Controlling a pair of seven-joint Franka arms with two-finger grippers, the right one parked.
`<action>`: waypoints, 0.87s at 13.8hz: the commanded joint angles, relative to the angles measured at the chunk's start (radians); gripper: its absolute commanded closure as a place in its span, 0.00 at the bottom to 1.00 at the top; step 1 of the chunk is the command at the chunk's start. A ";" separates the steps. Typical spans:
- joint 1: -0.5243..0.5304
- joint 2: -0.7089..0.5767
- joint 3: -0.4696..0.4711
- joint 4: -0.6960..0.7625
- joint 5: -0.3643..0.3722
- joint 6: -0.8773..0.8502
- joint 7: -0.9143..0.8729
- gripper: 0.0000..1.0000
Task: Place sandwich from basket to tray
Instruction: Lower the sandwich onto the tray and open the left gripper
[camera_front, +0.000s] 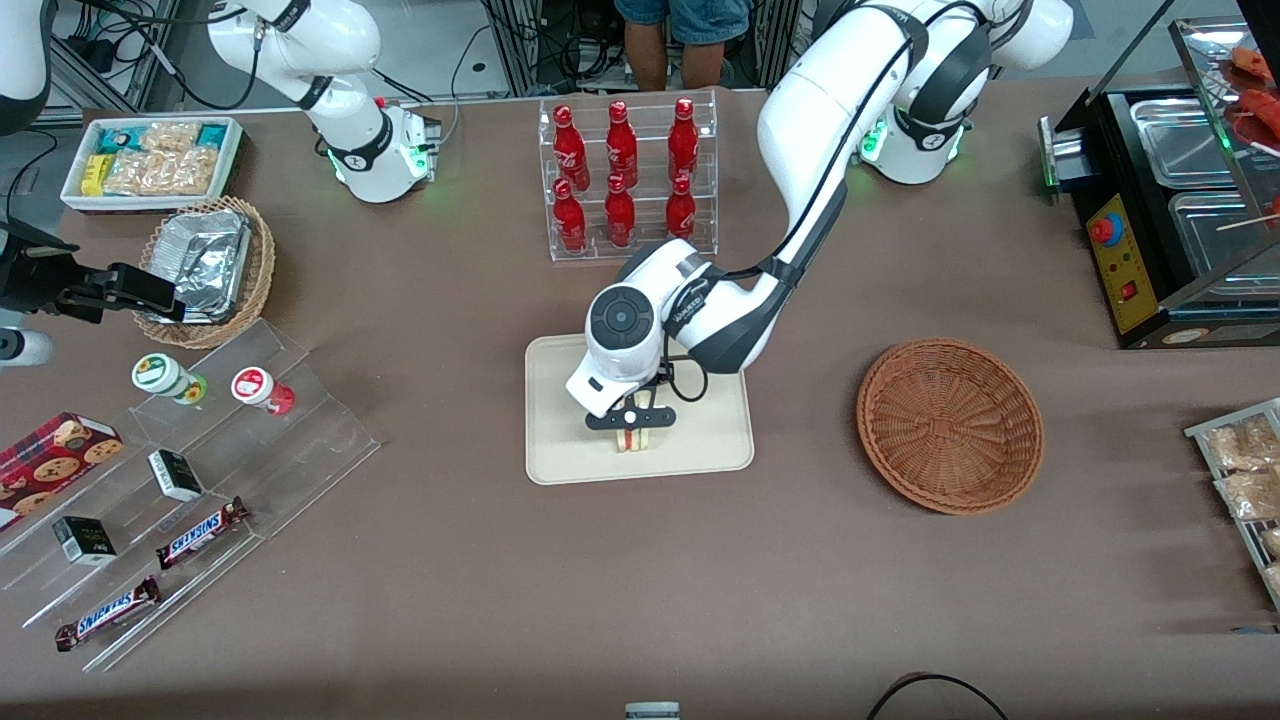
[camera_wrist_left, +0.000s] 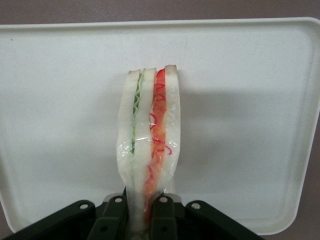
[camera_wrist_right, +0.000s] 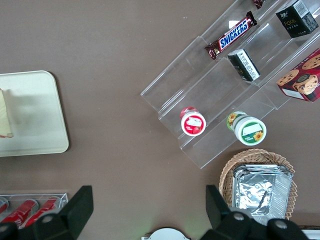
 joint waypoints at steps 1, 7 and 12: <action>-0.013 0.008 0.011 0.026 0.032 -0.030 -0.036 1.00; -0.013 0.013 0.008 0.020 0.044 -0.017 -0.090 1.00; -0.013 0.023 0.008 0.016 0.046 -0.002 -0.110 1.00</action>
